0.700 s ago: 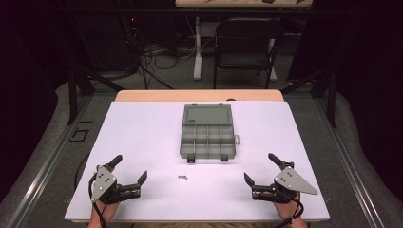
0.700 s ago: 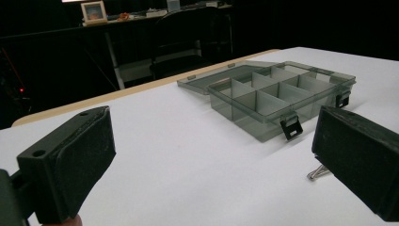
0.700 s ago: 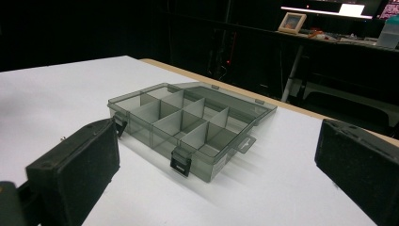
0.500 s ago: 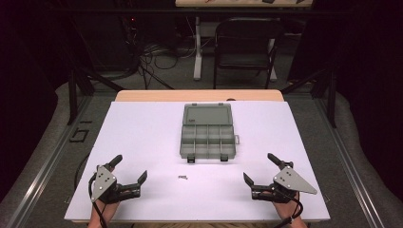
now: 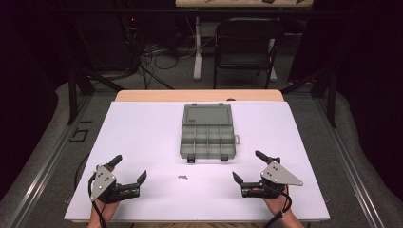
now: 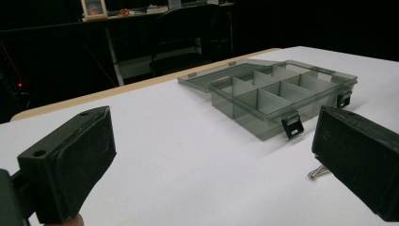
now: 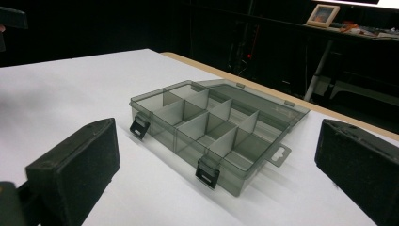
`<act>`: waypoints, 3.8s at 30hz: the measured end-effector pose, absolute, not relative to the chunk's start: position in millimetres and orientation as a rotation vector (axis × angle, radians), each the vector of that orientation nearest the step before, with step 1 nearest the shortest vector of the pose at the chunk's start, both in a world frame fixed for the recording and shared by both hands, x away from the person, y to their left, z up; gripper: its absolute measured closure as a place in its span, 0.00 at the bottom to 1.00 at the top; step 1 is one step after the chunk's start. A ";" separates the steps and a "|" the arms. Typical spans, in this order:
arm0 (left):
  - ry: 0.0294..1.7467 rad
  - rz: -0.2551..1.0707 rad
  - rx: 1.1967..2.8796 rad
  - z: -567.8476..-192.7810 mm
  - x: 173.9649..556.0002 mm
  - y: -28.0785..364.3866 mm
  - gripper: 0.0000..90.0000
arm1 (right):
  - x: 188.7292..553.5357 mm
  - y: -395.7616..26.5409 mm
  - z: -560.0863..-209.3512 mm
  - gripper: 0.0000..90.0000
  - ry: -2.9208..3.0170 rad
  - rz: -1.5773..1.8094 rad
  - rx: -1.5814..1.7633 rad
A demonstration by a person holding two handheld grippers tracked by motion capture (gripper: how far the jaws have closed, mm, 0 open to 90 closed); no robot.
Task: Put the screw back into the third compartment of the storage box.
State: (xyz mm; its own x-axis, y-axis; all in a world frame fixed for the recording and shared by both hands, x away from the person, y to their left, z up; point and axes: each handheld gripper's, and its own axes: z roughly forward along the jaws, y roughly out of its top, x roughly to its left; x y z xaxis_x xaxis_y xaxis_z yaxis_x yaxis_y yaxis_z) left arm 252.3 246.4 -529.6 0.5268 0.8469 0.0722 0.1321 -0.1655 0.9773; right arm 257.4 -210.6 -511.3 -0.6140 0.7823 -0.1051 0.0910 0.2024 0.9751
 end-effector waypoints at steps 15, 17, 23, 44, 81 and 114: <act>0.841 0.788 1.635 -529.3 253.1 245.9 0.00 | 277.2 -188.1 -513.0 0.00 1.924 1.461 0.779; 0.842 0.787 1.633 -529.3 253.1 245.8 0.00 | 279.8 -184.4 -513.2 0.00 1.930 1.461 0.776; 0.841 0.786 1.633 -529.1 253.3 245.9 0.00 | 286.8 -176.9 -513.4 0.00 1.962 1.466 0.757; 0.843 0.769 1.637 -529.3 254.8 245.2 0.00 | 306.3 -135.2 -516.1 0.00 2.184 1.446 0.654; 0.845 0.768 1.643 -529.8 256.0 245.0 0.00 | 338.5 -44.5 -512.9 0.18 2.828 1.023 0.574; 0.845 0.765 1.654 -529.8 256.8 245.4 0.00 | 348.0 -19.0 -539.0 0.94 2.964 0.759 0.561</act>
